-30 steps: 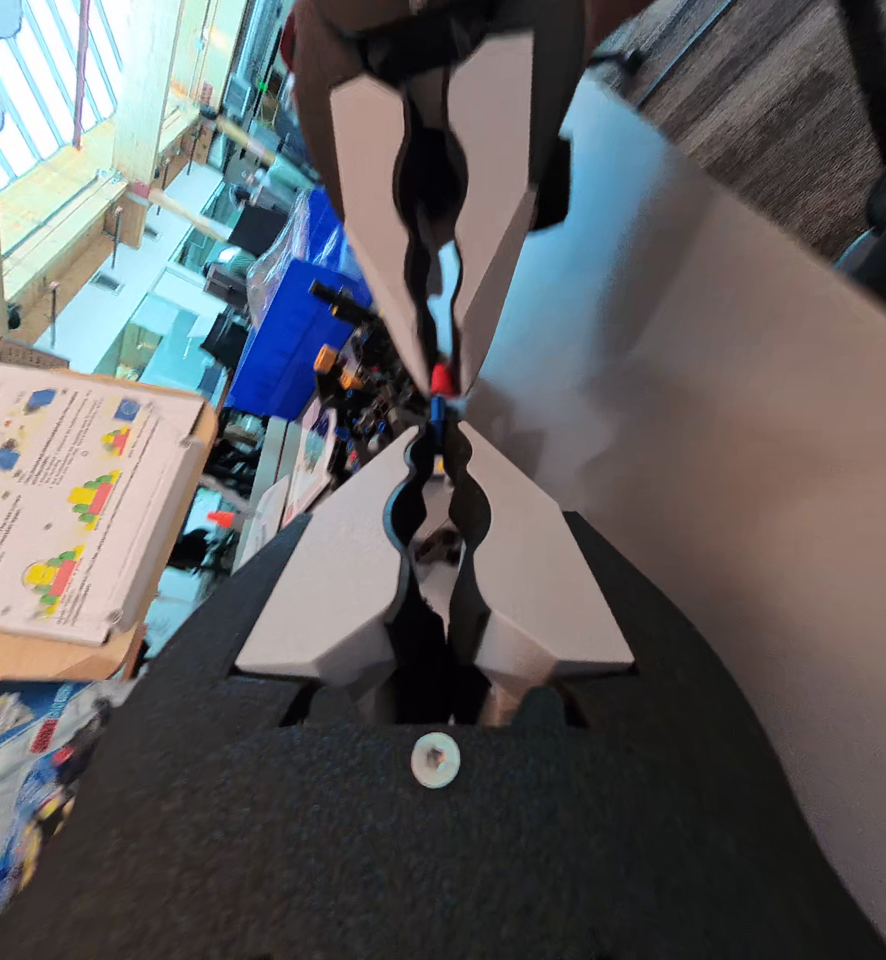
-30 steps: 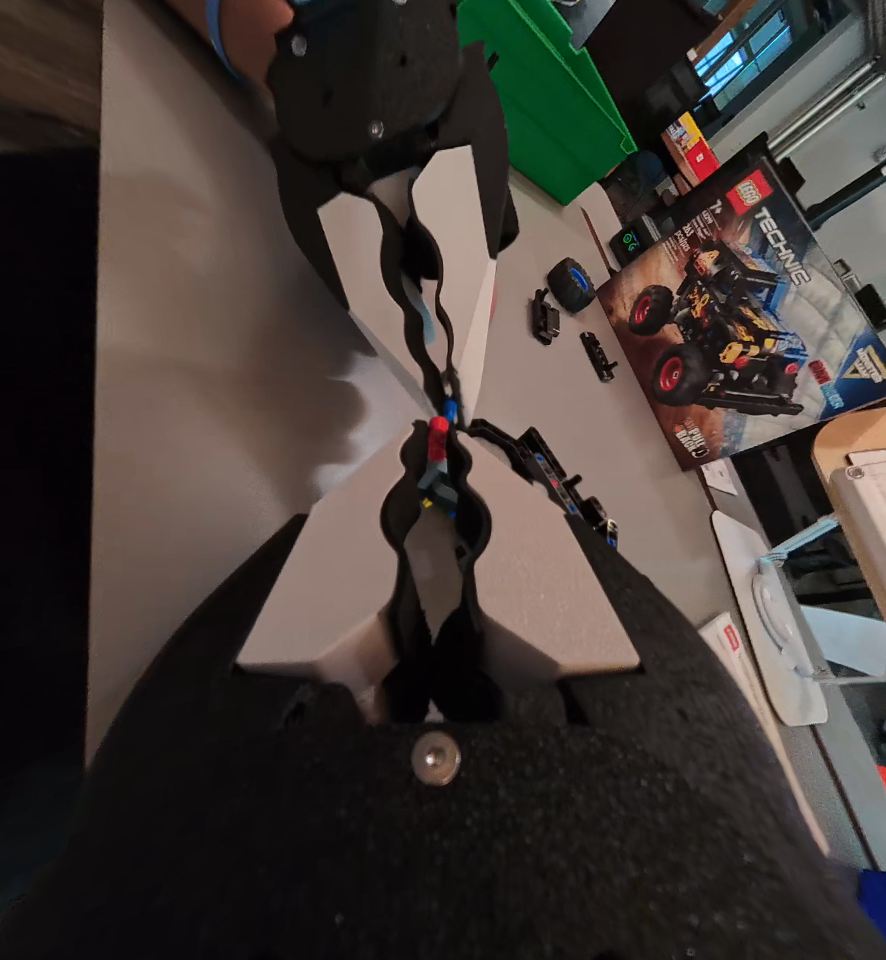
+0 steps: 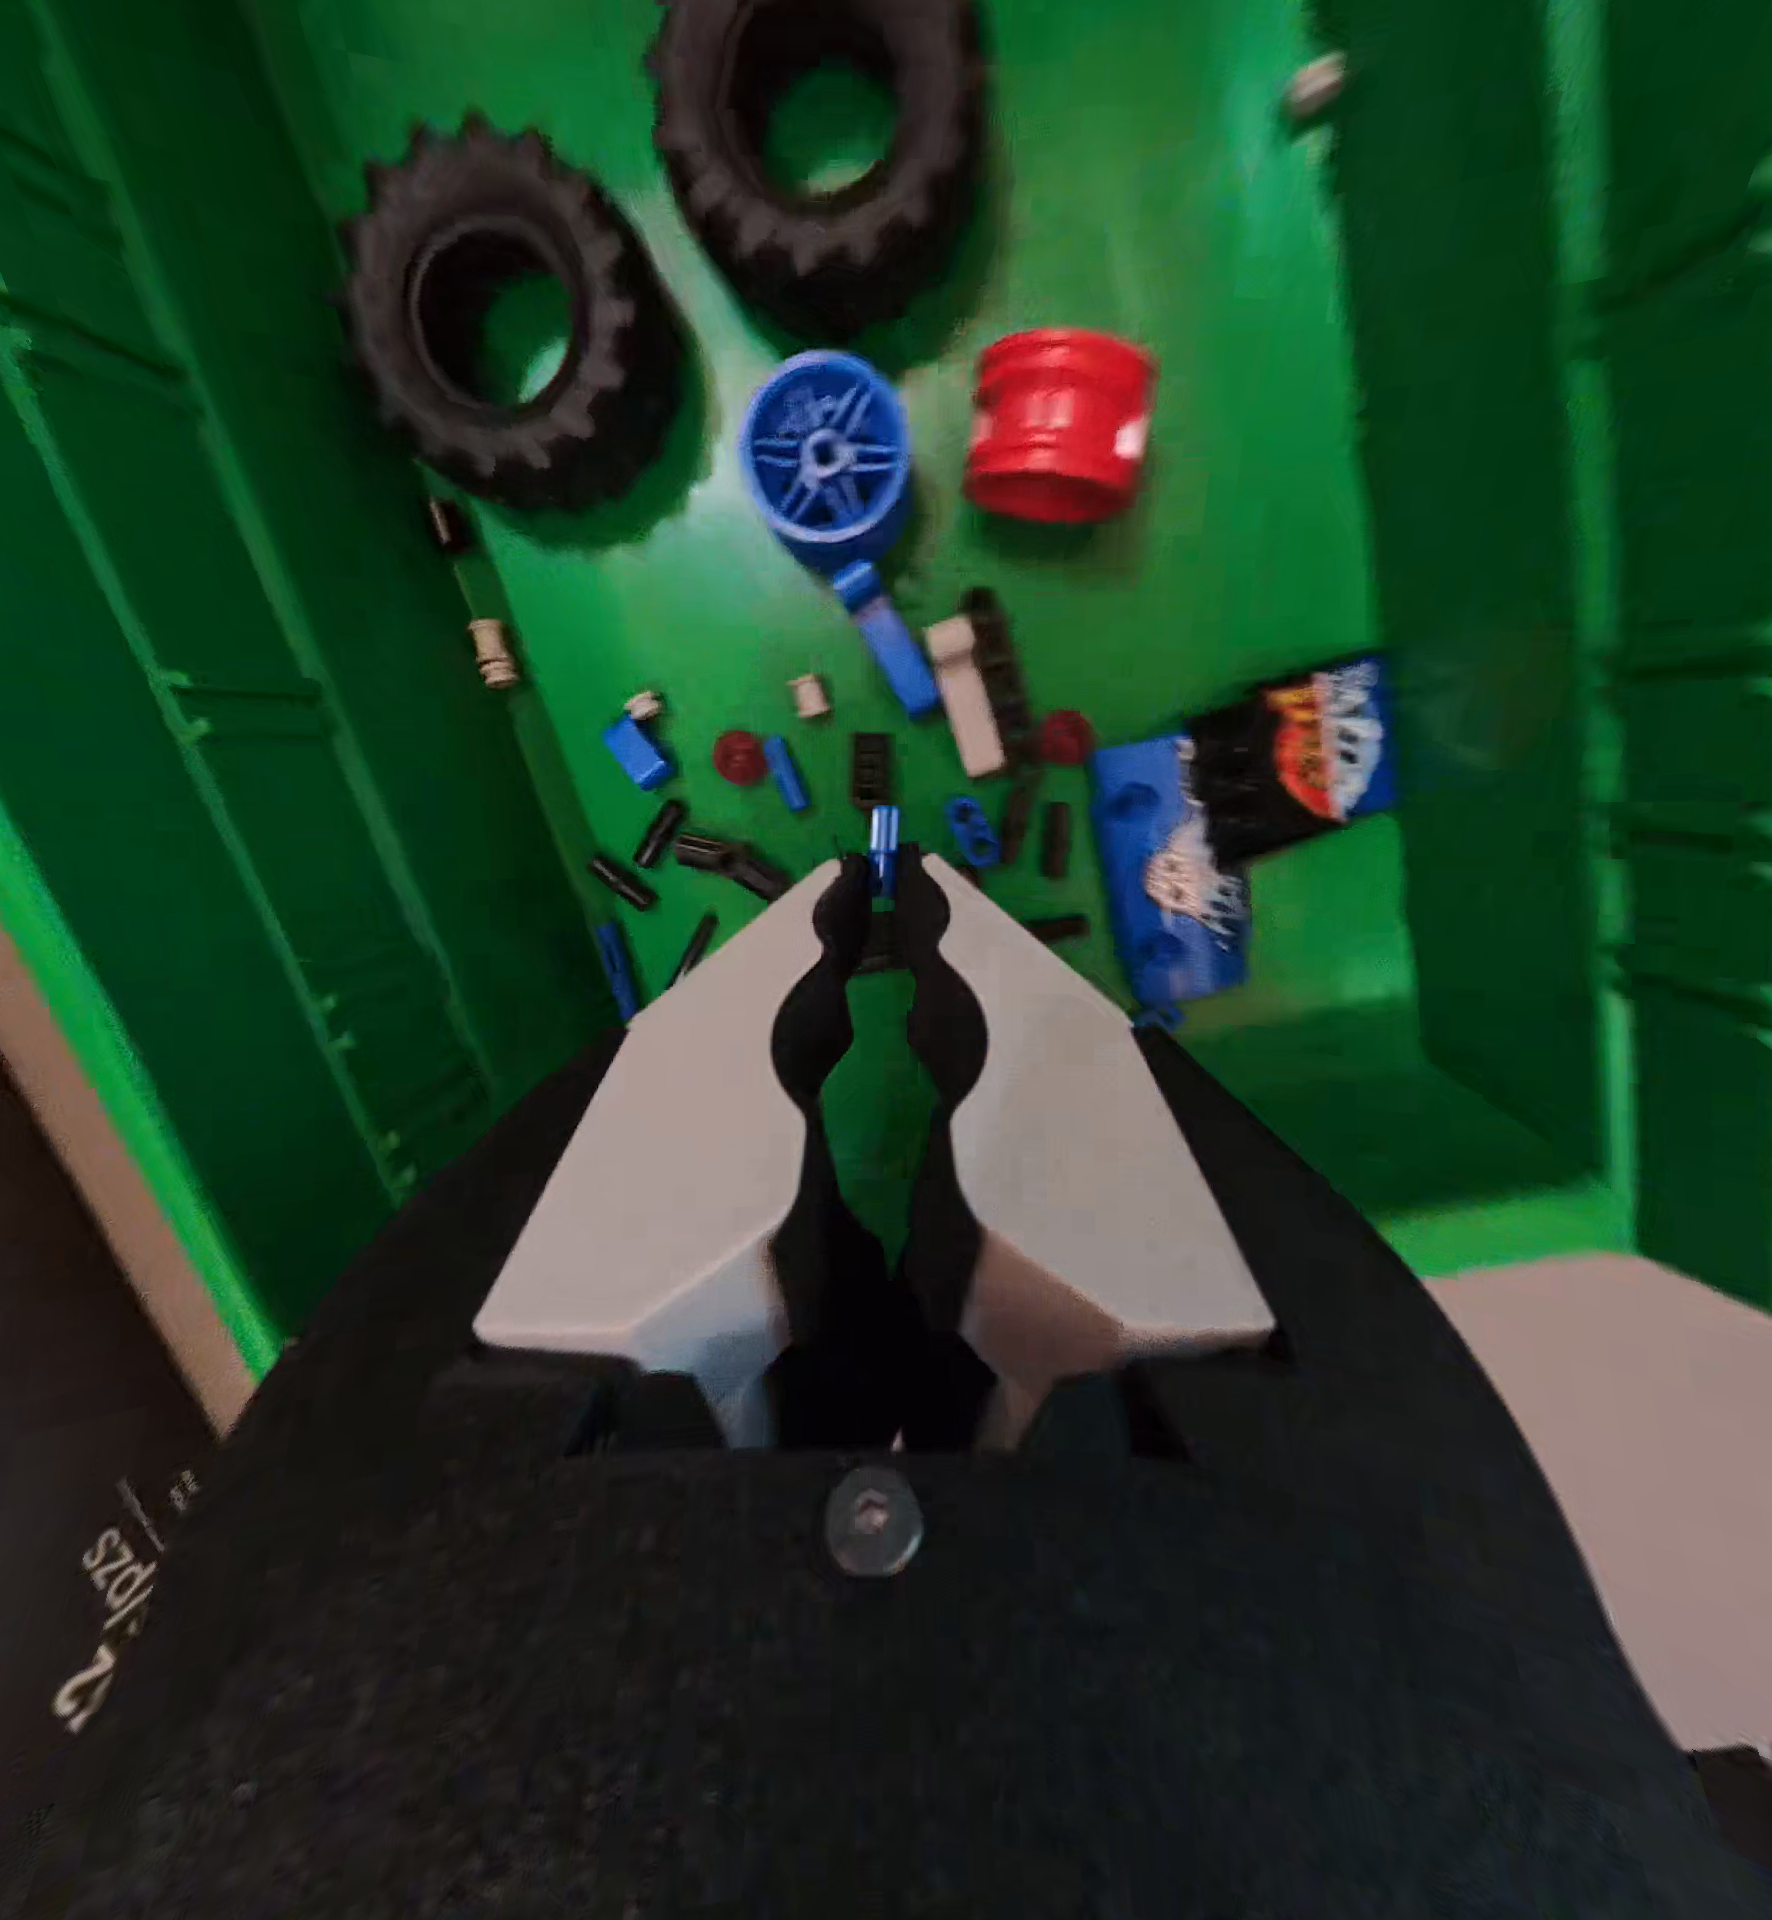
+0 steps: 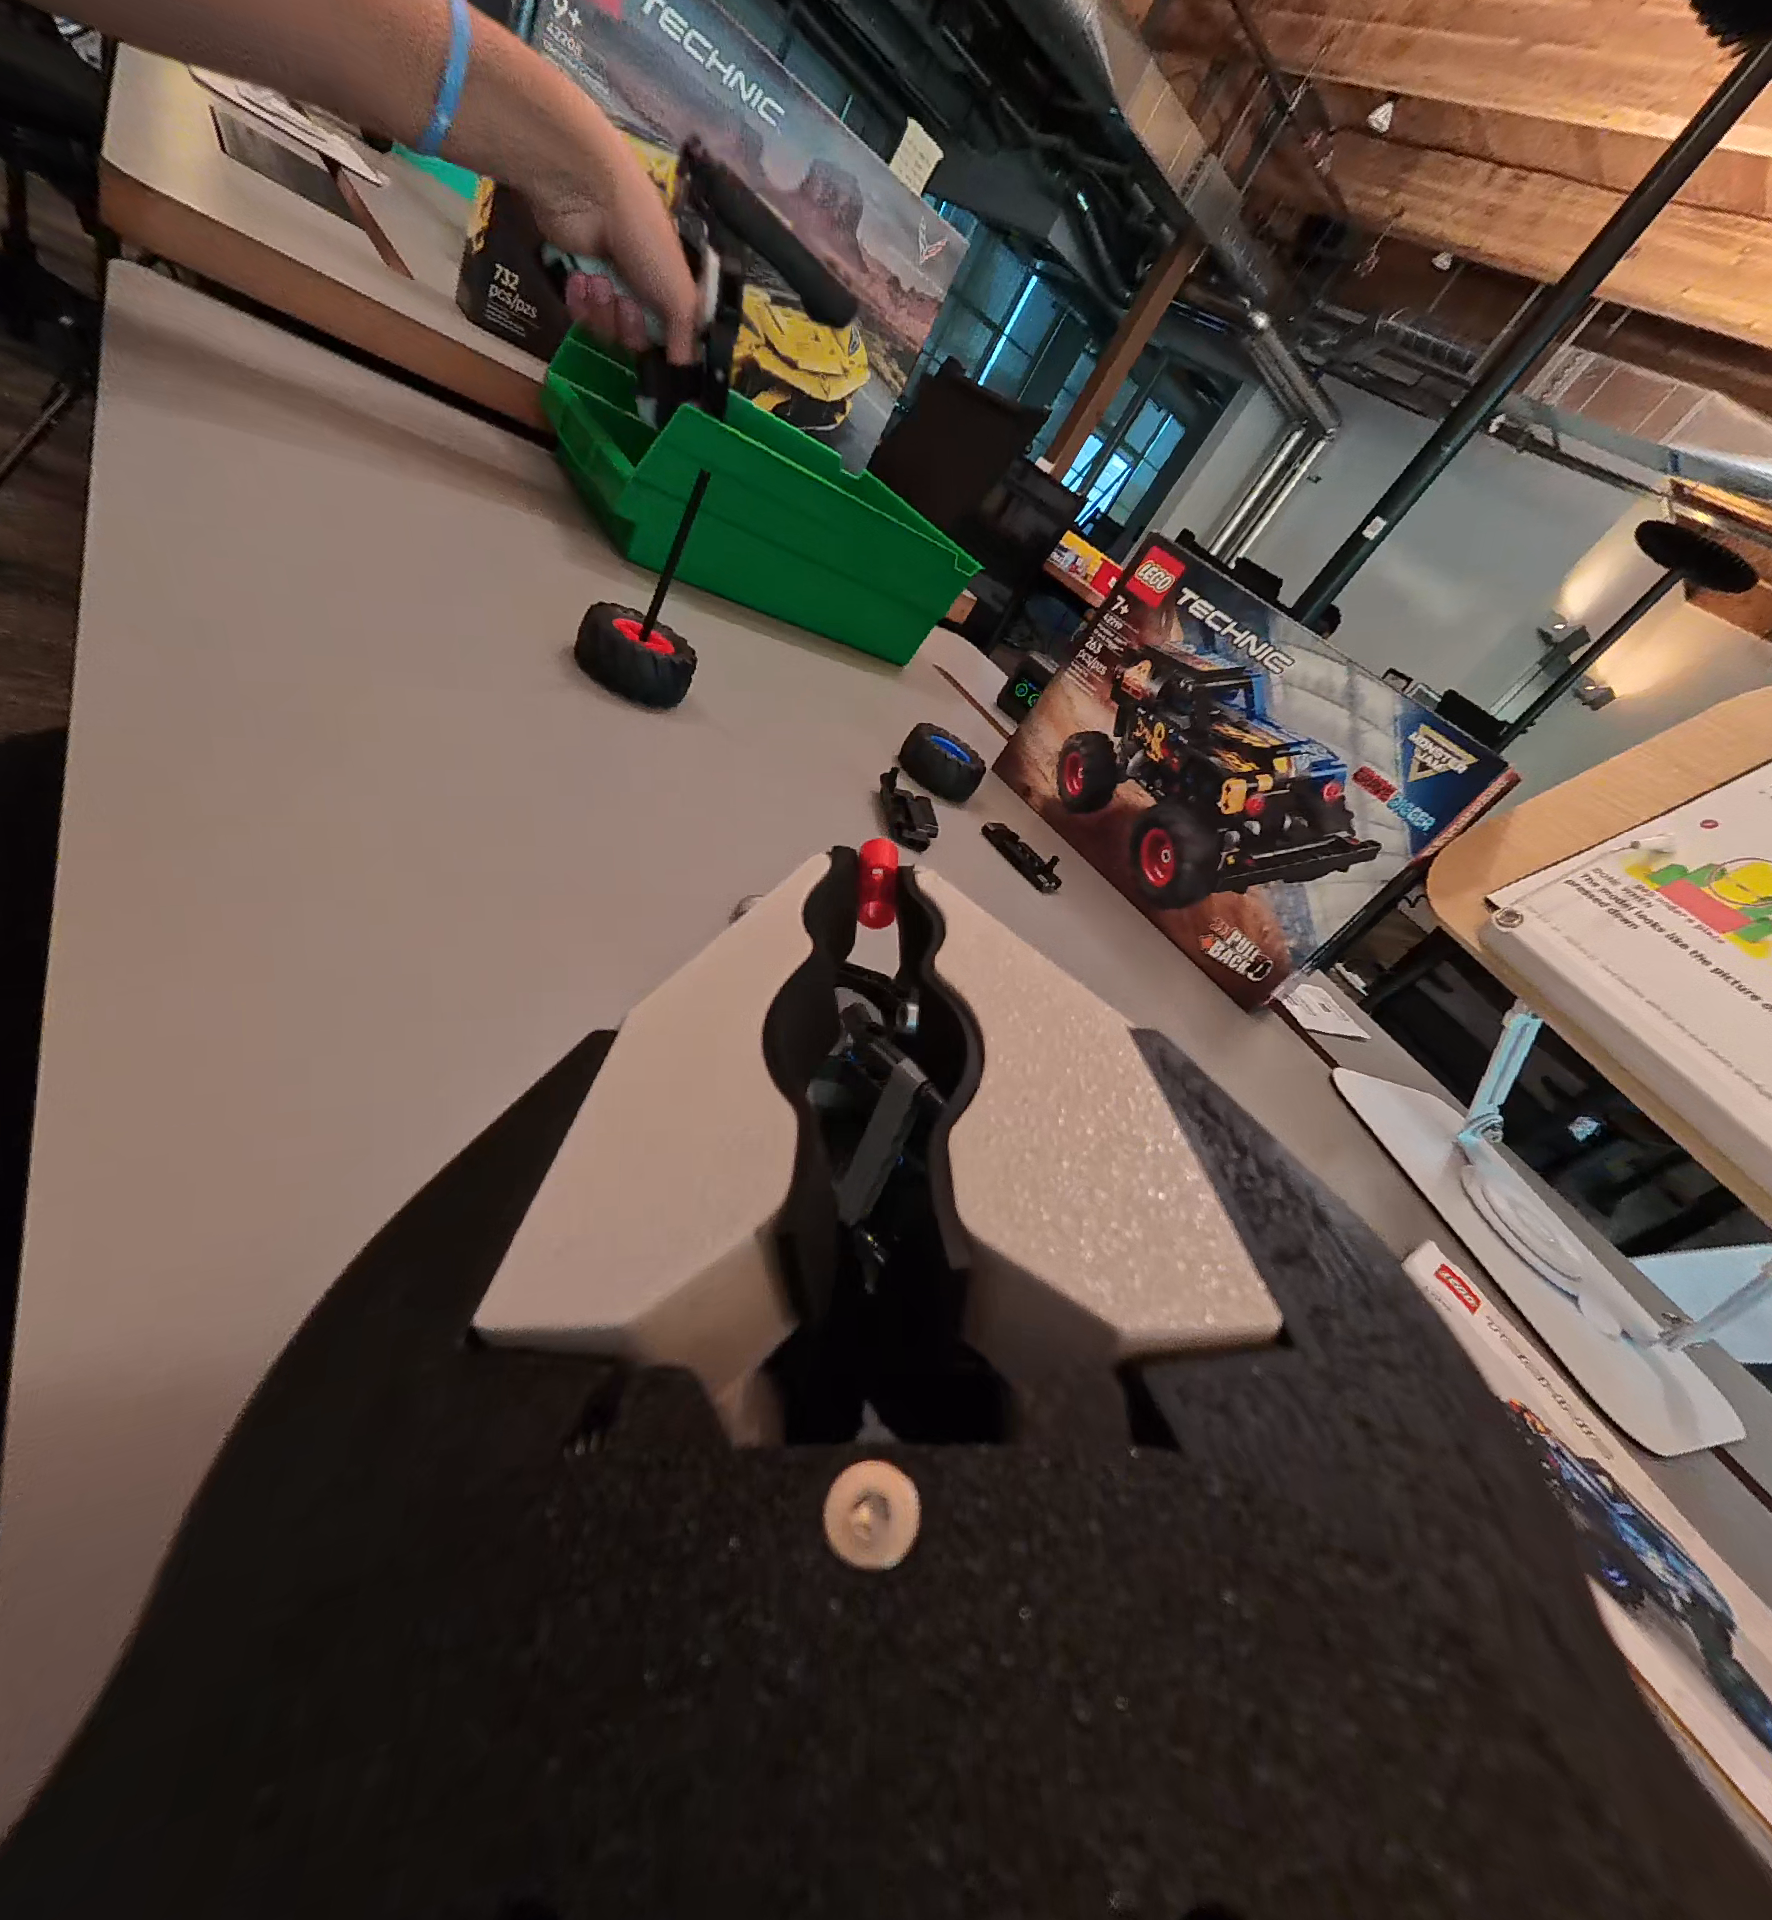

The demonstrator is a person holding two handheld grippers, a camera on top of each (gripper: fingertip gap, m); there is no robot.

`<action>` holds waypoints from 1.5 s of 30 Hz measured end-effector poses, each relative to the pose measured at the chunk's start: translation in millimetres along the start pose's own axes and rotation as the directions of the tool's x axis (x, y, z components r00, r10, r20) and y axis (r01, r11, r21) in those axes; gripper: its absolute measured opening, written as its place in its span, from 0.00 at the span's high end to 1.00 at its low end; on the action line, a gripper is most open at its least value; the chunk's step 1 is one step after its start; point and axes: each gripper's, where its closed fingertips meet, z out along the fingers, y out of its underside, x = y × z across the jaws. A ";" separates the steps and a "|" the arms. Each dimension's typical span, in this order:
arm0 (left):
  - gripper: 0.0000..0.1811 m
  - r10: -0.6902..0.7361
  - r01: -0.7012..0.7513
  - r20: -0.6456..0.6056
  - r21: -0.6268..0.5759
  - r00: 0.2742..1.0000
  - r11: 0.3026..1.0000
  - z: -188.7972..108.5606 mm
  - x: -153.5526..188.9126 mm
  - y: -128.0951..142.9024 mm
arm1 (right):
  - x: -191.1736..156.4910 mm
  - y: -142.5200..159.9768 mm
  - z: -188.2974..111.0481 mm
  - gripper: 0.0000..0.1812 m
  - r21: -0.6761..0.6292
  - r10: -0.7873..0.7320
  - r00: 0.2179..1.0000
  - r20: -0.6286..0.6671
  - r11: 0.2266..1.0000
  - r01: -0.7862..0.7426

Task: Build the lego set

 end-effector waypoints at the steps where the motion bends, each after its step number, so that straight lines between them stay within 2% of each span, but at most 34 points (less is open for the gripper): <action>1: 0.98 -0.038 0.038 0.003 -0.019 0.999 0.999 9.1 -5.3 -0.8 | -0.5 1.4 0.5 0.96 -0.006 0.008 1.000 0.008 1.000 -0.008; 5: 0.96 -0.100 0.100 -0.011 -0.021 0.995 0.995 23.7 -8.9 -3.7 | -1.3 4.2 1.6 0.96 -0.020 0.009 1.000 0.012 1.000 -0.008; 9: 0.88 -0.100 0.100 0.008 -0.014 0.995 0.995 22.4 -10.1 1.0 | -4.9 8.4 4.3 0.96 -0.043 0.002 1.000 0.030 0.999 0.000; 12: 0.82 -0.110 0.104 0.068 0.088 0.992 0.991 -3.6 -15.1 -6.5 | -6.7 9.4 5.2 0.95 -0.048 -0.004 0.999 0.038 0.999 0.005; 14: 0.80 -0.112 0.095 0.061 0.240 0.992 0.966 -41.9 3.0 -19.0 | -7.5 5.4 5.3 0.95 -0.034 0.030 0.999 0.045 0.999 -0.028; 15: 0.79 -0.086 0.062 0.053 0.346 0.995 0.936 -68.1 22.6 -25.7 | -6.4 -0.2 6.2 0.96 -0.011 0.086 0.995 0.046 0.996 -0.085; 17: 0.77 0.031 -0.057 0.055 0.581 0.998 0.812 -128.6 85.9 -29.4 | -10.0 -15.6 13.6 0.96 0.011 0.343 0.933 0.113 0.938 -0.346; 19: 0.82 0.222 -0.197 0.070 0.755 0.973 0.626 -177.1 178.8 -10.3 | -20.1 -28.1 25.2 0.96 -0.043 0.576 0.790 0.209 0.813 -0.581; 20: 0.83 0.350 -0.260 0.073 0.810 0.934 0.525 -190.6 234.5 7.8 | -21.9 -35.6 29.6 0.96 -0.046 0.665 0.708 0.239 0.736 -0.676; 22: 0.87 0.626 -0.367 0.090 0.870 0.775 0.330 -194.6 348.6 58.7 | -34.3 -52.5 34.5 0.96 -0.094 0.789 0.502 0.354 0.564 -0.820; 23: 0.87 0.727 -0.421 0.117 0.872 0.677 0.251 -186.4 396.0 86.2 | -43.3 -58.4 35.9 0.96 -0.149 0.821 0.402 0.405 0.494 -0.857; 24: 0.84 0.775 -0.478 0.173 0.859 0.608 0.184 -175.6 430.8 105.9 | -50.8 -62.3 37.2 0.96 -0.198 0.841 0.325 0.433 0.441 -0.876; 26: 0.79 0.781 -0.576 0.317 0.814 0.538 0.066 -157.7 473.3 124.3 | -67.6 -71.3 36.8 0.96 -0.279 0.846 0.213 0.488 0.382 -0.881; 28: 0.77 0.787 -0.618 0.390 0.786 0.477 -0.015 -147.3 500.0 134.9 | -88.7 -76.6 33.8 0.96 -0.376 0.842 0.126 0.525 0.362 -0.853; 29: 0.75 0.801 -0.619 0.395 0.784 0.451 -0.038 -144.2 509.2 139.1 | -98.8 -77.9 31.3 0.96 -0.420 0.839 0.091 0.537 0.359 -0.833; 31: 0.75 0.846 -0.563 0.328 0.825 0.421 -0.040 -145.0 524.2 148.5 | -109.9 -79.4 28.2 0.96 -0.455 0.835 0.050 0.548 0.348 -0.820; 34: 0.81 0.909 -0.409 0.171 0.913 0.381 -0.001 -157.5 535.9 163.0 | -124.2 -78.2 20.4 0.96 -0.483 0.823 0.043 0.567 0.374 -0.792; 36: 0.80 0.923 -0.374 0.131 0.927 0.362 0.015 -158.5 535.4 166.6 | -131.3 -76.5 18.0 0.96 -0.495 0.823 0.042 0.566 0.381 -0.781; 40: 0.83 0.926 -0.402 0.192 0.914 0.326 -0.049 -156.7 542.2 174.2 | -139.1 -80.7 16.6 0.96 -0.520 0.814 -0.012 0.580 0.360 -0.774; 42: 0.89 0.916 -0.433 0.234 0.898 0.325 -0.076 -153.2 543.6 172.8 | -144.2 -80.5 17.0 0.96 -0.534 0.814 -0.018 0.581 0.365 -0.762; 45: 0.91 0.916 -0.431 0.241 0.898 0.321 -0.085 -154.3 542.0 173.6 | -144.2 -80.7 16.3 0.96 -0.542 0.810 -0.041 0.585 0.353 -0.763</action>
